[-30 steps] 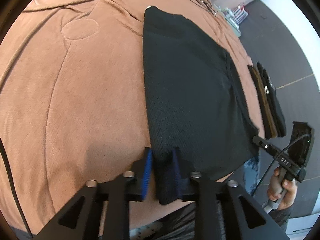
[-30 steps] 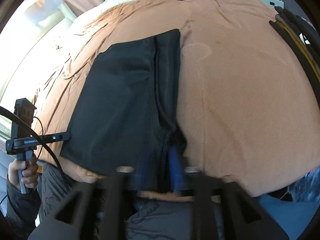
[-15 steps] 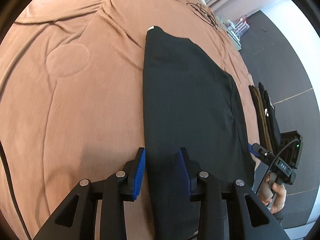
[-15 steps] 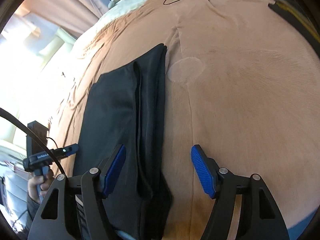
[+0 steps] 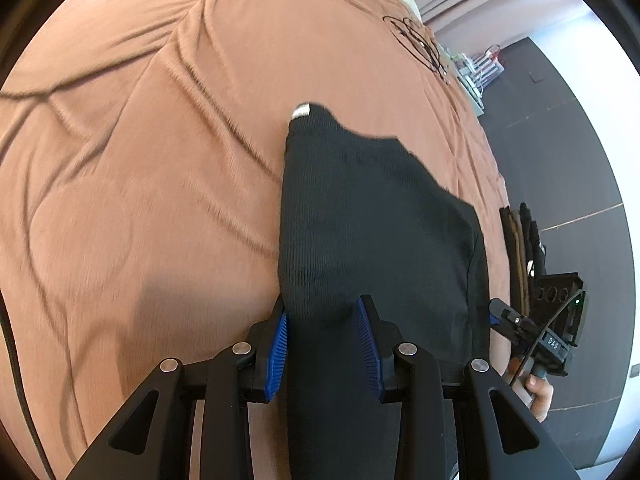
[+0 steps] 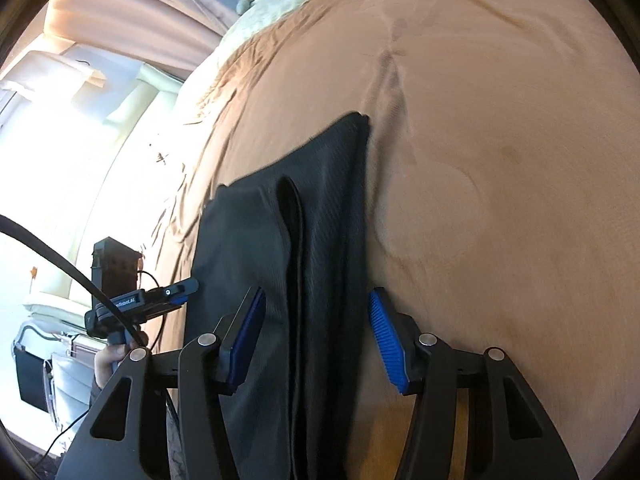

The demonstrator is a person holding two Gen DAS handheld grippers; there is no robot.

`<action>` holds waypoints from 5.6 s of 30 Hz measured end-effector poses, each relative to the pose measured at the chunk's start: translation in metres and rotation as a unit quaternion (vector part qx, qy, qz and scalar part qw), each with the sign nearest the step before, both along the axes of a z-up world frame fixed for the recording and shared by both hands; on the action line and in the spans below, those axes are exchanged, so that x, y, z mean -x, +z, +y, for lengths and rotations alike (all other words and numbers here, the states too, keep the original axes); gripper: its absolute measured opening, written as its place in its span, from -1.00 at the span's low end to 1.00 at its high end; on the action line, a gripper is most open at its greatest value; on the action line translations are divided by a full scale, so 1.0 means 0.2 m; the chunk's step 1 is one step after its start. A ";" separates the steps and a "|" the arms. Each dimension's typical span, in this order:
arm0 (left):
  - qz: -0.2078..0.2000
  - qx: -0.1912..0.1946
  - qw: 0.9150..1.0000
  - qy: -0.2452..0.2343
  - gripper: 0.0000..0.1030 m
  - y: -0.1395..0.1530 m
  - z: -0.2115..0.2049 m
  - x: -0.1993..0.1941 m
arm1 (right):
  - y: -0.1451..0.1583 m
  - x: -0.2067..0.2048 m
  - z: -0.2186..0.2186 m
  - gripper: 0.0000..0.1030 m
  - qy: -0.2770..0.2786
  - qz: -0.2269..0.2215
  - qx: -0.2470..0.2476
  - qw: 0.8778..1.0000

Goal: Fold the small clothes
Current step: 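Grasp the end of the folded strip with both grippers and lift it, then carry the folded shirt with both grippers to the stack of black clothes, then lower the shirt onto the stack and open both grippers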

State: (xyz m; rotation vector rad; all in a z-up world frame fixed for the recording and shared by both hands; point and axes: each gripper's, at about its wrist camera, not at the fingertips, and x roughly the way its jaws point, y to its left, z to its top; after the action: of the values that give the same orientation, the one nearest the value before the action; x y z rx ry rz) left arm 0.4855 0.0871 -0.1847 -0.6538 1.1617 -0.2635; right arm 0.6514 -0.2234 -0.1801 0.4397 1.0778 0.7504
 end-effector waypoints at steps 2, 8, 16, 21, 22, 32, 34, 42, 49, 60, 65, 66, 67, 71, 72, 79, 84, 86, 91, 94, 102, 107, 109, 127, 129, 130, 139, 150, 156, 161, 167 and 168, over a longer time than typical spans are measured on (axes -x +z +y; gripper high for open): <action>-0.003 -0.004 1.000 -0.001 -0.32 0.00 0.01 -0.04 | -0.01 -0.05 0.01 0.00 0.007 -0.002 -0.006 1.000; -0.006 -0.005 1.000 0.000 -0.32 0.00 0.02 -0.18 | -0.03 -0.17 0.08 -0.18 0.017 -0.003 0.003 1.000; -0.010 -0.018 1.000 0.009 -0.49 -0.02 0.01 -0.34 | -0.03 -0.23 0.16 -0.76 0.013 -0.003 0.021 1.000; -0.016 -0.035 0.999 0.012 -0.85 0.03 -0.02 -0.34 | 0.05 -0.15 0.20 -0.85 0.012 -0.035 0.038 0.999; -0.023 -0.035 0.999 0.011 -0.86 0.06 -0.01 -0.32 | 0.08 -0.12 0.20 -0.86 0.013 -0.044 0.037 0.998; -0.086 -0.009 0.996 -0.003 -0.92 0.36 -0.04 -0.22 | 0.38 0.16 0.15 -0.86 0.001 -0.115 0.044 0.992; -0.101 -0.005 0.995 -0.010 -0.92 0.44 -0.05 -0.19 | 0.44 0.22 0.09 -0.87 -0.005 -0.126 0.043 0.991; -0.164 0.006 0.985 -0.049 -0.92 0.79 -0.23 -0.12 | 0.76 0.59 -0.16 -0.87 -0.039 -0.199 0.037 0.979; -0.207 0.022 0.974 -0.094 -0.92 1.08 -0.49 -0.12 | 1.03 0.94 -0.48 -0.87 -0.092 -0.253 0.050 0.962; -0.245 0.052 0.948 -0.196 -0.92 1.41 -1.06 -0.15 | 1.37 1.48 -1.00 -0.87 -0.177 -0.323 0.096 0.925; -0.259 0.065 0.930 -0.251 -0.92 1.53 -1.38 -0.10 | 1.48 1.78 -1.24 -0.87 -0.222 -0.341 0.114 0.906; -0.260 0.070 0.927 -0.262 -0.92 1.55 -1.44 -0.09 | 1.49 1.85 -1.30 -0.87 -0.231 -0.343 0.118 0.903; -0.260 0.072 0.924 -0.272 -0.92 1.56 -1.50 -0.08 | 1.49 1.91 -1.34 -0.87 -0.239 -0.344 0.120 0.900; -0.261 0.083 0.911 -0.309 -0.92 1.61 -1.73 -0.07 | 1.51 2.12 -1.44 -0.87 -0.268 -0.346 0.125 0.890; -0.263 0.088 0.906 -0.321 -0.92 1.62 -1.80 -0.05 | 1.51 2.18 -1.48 -0.87 -0.276 -0.346 0.125 0.888; -0.272 0.099 0.875 -0.387 -0.92 1.71 -2.20 -0.09 | 1.50 2.50 -1.57 -0.87 -0.327 -0.348 0.131 0.869; -0.268 0.120 0.857 -0.423 -0.92 1.70 -2.42 -0.12 | 1.48 2.57 -1.47 -0.87 -0.353 -0.340 0.151 0.859; -0.266 0.123 0.854 -0.431 -0.92 1.67 -2.47 -0.14 | 1.47 2.59 -1.42 -0.87 -0.358 -0.337 0.157 0.856; -0.244 0.128 0.860 -0.430 -0.92 1.52 -2.55 -0.30 | 1.45 2.54 -1.33 -0.87 -0.357 -0.322 0.166 0.861; -0.223 0.124 0.872 -0.418 -0.92 1.38 -2.57 -0.44 | 1.39 2.41 -1.24 -0.87 -0.348 -0.304 0.172 0.870; -0.168 0.106 0.912 -0.359 -0.92 1.03 -2.43 -0.89 | 1.35 2.03 -1.04 -0.87 -0.322 -0.259 0.187 0.891; -0.148 0.088 0.926 -0.336 -0.92 0.90 -2.41 -1.10 | 1.33 1.82 -0.93 -0.87 -0.309 -0.218 0.212 0.901; -0.133 0.082 0.932 -0.328 -0.92 0.82 -2.42 -1.17 | 1.30 1.77 -0.94 -0.87 -0.312 -0.199 0.221 0.902; -0.081 0.027 0.966 -0.244 0.10 0.45 -2.28 -1.36 | 1.31 2.18 -1.00 0.47 -0.400 -0.113 0.241 0.877; -0.085 0.026 0.964 -0.251 0.10 0.47 -2.28 -1.32 | 1.30 2.21 -0.98 0.47 -0.401 -0.114 0.249 0.874; -0.086 0.024 0.963 -0.254 0.10 0.47 -2.28 -1.30 | 1.30 2.22 -0.97 0.46 -0.397 -0.113 0.246 0.877; -0.133 0.017 0.944 -0.301 -0.33 0.53 -2.41 -1.24 | 1.28 1.94 -0.78 -0.28 -0.318 -0.079 0.243 0.913; -0.092 -0.009 0.948 -0.306 -0.67 0.31 -2.53 -1.41 | 1.22 1.50 -0.89 -0.28 -0.363 -0.018 0.290 0.886; -0.080 -0.011 0.948 -0.308 -0.93 0.22 -2.48 -1.38 | 1.28 1.53 -1.04 -0.28 -0.427 -0.017 0.291 0.856; -0.087 -0.030 0.947 -0.308 -0.92 0.31 -2.45 -1.34 | 1.38 1.71 -1.02 -0.28 -0.414 -0.037 0.292 0.862; -0.092 -0.042 0.949 -0.298 -0.90 0.44 -2.36 -1.26 | 1.43 2.00 -0.93 -0.28 -0.400 -0.062 0.281 0.870; -0.093 -0.044 0.950 -0.296 -0.89 0.47 -2.34 -1.24 | 1.41 2.04 -0.92 -0.27 -0.400 -0.063 0.280 0.871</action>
State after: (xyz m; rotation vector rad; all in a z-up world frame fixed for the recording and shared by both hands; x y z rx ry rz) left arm 0.7326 -0.3804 -0.0909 -0.1787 1.1569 -0.7606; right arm 0.2429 -0.4075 0.1009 0.2860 0.8291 -0.2750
